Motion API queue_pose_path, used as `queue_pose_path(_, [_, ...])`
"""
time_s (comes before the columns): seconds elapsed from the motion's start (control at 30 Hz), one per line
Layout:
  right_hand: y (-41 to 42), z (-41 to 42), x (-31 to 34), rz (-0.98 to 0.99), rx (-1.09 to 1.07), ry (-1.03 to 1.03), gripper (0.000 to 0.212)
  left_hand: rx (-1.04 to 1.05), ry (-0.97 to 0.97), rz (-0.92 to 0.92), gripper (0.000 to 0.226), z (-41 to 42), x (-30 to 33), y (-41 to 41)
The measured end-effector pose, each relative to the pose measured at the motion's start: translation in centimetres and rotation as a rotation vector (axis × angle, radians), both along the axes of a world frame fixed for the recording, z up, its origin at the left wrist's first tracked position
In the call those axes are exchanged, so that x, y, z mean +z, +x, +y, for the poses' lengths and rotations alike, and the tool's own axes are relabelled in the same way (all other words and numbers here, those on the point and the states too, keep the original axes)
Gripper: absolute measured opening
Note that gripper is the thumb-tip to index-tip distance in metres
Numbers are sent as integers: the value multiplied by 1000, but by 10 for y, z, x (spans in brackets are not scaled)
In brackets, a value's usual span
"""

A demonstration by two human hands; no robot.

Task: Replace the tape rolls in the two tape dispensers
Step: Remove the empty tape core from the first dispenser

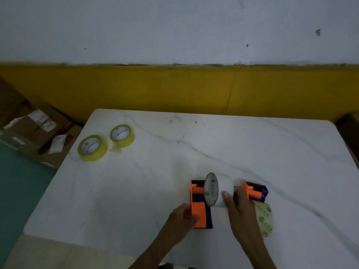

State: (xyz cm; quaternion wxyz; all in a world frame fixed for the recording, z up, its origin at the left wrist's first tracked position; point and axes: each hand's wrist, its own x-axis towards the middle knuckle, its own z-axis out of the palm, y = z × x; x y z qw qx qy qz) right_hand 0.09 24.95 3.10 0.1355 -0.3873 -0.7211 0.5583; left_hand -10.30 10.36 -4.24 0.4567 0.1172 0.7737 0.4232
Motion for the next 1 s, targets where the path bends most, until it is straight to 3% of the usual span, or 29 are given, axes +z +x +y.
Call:
queue_pose_path(0.1, [-21,-11,-1,18,35,-65,11,-23,106,223,98,-12,13,-14])
queue_pose_path(0.17, [-43,-25,-5,40,51,-117,12,-72,228,318,117,-20,25,-37])
queue_pose_path(0.23, [-71,-42,-9,49,63,-177,13,-102,302,402,110,-27,38,-65])
queue_pose_path(0.33, [-114,-69,-11,87,77,-287,10,15,316,446,90,-37,40,-115])
queue_pose_path(0.43, [-149,-88,-21,71,92,-268,41,72,177,487,91,-42,29,-187])
queue_pose_path(0.53, [-173,-98,-27,66,60,-235,35,-26,4,710,92,-24,14,-270])
queue_pose_path(0.63, [-180,-104,-35,32,-5,-207,44,-193,-107,909,92,7,-1,-327])
queue_pose_path(0.8, [-185,-103,-51,31,-80,-195,24,-293,-132,812,96,10,-27,-361])
queue_pose_path(0.93, [-201,-95,-46,9,-43,-161,24,-150,-342,1179,64,-49,-45,-365])
queue_pose_path(1.0, [-207,-94,-43,3,-13,-149,25,-248,-390,1253,37,-75,-48,-369])
